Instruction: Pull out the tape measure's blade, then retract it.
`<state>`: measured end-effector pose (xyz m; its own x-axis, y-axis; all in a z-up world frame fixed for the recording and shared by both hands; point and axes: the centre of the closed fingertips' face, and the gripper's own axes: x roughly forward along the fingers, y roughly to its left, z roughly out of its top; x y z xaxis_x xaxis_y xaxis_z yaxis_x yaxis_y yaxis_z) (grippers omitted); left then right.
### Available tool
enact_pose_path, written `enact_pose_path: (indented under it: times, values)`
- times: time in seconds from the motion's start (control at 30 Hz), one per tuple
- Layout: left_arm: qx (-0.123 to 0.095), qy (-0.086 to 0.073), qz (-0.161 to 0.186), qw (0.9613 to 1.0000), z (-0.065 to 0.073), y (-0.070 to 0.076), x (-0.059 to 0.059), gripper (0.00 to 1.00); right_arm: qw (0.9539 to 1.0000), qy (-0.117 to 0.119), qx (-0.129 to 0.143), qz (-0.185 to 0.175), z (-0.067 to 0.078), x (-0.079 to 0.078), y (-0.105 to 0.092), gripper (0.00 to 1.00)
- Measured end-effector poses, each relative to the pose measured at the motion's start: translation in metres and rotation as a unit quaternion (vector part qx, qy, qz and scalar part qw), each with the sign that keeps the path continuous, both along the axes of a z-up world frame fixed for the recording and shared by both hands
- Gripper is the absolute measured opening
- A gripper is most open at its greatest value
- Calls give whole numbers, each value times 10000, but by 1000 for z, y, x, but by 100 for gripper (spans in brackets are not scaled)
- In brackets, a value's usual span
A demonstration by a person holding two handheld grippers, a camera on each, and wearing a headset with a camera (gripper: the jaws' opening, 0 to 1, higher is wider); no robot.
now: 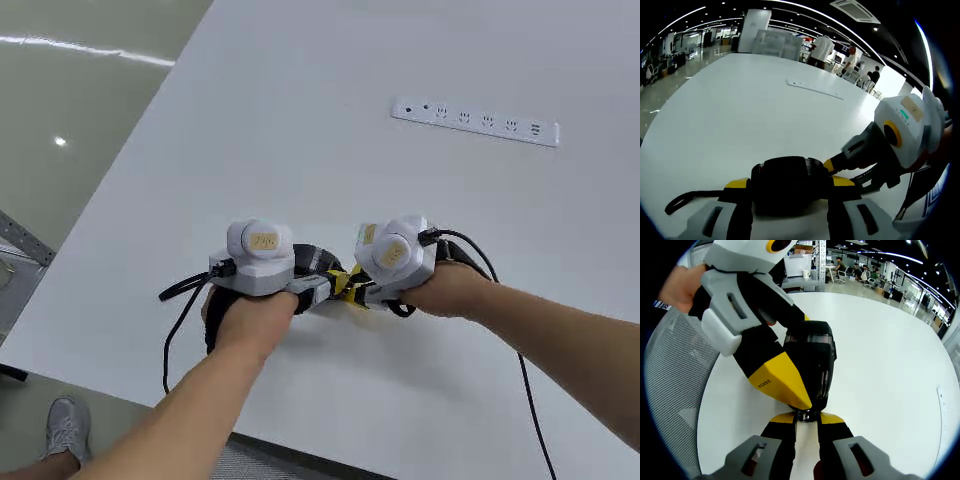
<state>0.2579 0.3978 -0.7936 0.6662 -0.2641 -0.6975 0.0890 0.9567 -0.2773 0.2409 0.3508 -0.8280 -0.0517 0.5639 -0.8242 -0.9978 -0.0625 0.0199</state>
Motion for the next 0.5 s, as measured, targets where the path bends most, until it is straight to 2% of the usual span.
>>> enact_pose_path:
  times: [0.33,0.5]
  values:
    - [66,-122,78,9999,1,0,1,59,10000,-26,-59,-56,0,0,0,14]
    - [136,-160,50,9998,3,0,1,59,9998,59,-83,-165,0,-2,-2,19]
